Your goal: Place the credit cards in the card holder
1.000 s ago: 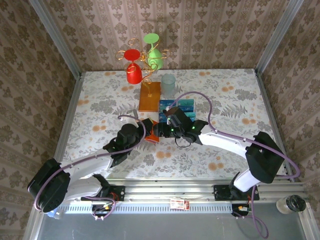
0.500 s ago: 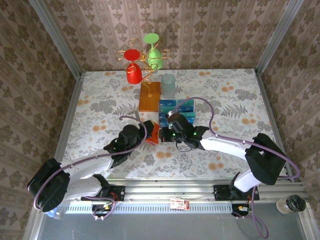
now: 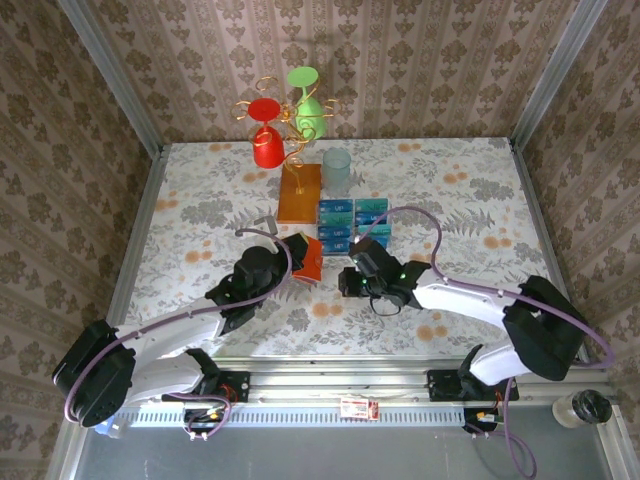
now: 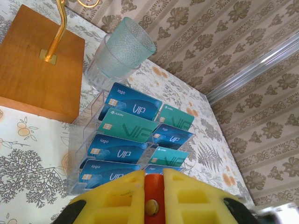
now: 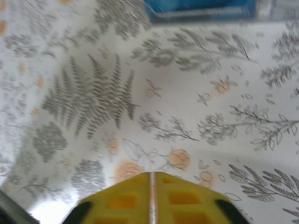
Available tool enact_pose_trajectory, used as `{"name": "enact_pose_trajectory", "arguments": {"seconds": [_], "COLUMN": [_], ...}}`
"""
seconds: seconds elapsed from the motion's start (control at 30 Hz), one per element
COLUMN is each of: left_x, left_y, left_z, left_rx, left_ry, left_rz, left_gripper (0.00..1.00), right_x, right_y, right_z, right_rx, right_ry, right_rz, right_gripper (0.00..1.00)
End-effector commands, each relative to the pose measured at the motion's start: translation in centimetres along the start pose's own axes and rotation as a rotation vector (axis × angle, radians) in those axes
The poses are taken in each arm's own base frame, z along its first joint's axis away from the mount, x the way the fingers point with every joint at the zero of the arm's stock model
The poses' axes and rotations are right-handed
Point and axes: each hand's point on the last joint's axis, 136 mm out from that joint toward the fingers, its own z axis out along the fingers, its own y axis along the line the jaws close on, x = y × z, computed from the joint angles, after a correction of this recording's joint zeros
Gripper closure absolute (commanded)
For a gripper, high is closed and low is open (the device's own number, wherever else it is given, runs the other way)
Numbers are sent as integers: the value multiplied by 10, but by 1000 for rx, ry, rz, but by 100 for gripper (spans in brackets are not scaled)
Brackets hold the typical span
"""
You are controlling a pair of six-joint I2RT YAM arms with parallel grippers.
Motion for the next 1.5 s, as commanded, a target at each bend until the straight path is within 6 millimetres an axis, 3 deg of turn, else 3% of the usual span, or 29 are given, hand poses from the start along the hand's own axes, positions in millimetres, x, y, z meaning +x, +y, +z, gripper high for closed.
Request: {"name": "enact_pose_trajectory", "arguments": {"seconds": [0.0,0.1,0.27,0.3,0.5,0.7,1.07,1.27,1.4,1.47], "left_x": [-15,-14,-14,-14,-15,-16,-17,-16,-17,-18], "left_y": [-17,-17,-18,-18,-19,-19,-21,-21,-22,-23], "left_z": [0,1,1,2,1,1,1,0,0,-1], "left_rx": [49,48,54,53,56,56,61,62,65,68], "left_ry": [-49,-47,-48,-48,-53,-58,-60,-60,-63,-65], "left_rz": [1,0,0,3,2,1,5,3,2,-1], "left_gripper": [100,100,100,100,100,100,100,100,100,100], "right_x": [-32,-45,-58,-55,-50,-36,-22,-19,-13,-7], "right_y": [28,49,76,76,78,66,47,47,36,20], "right_z": [-29,-38,-43,-32,-15,-2,9,15,21,26], "right_rx": [-54,-106,-177,-165,-158,-131,-94,-101,-78,-31], "right_ry": [-83,-102,-112,-92,-69,-40,-24,-11,-9,-9], "right_rz": [-21,-29,-35,-36,-27,-7,13,17,35,45], "right_gripper": [73,59,52,52,52,54,70,100,100,100]}}
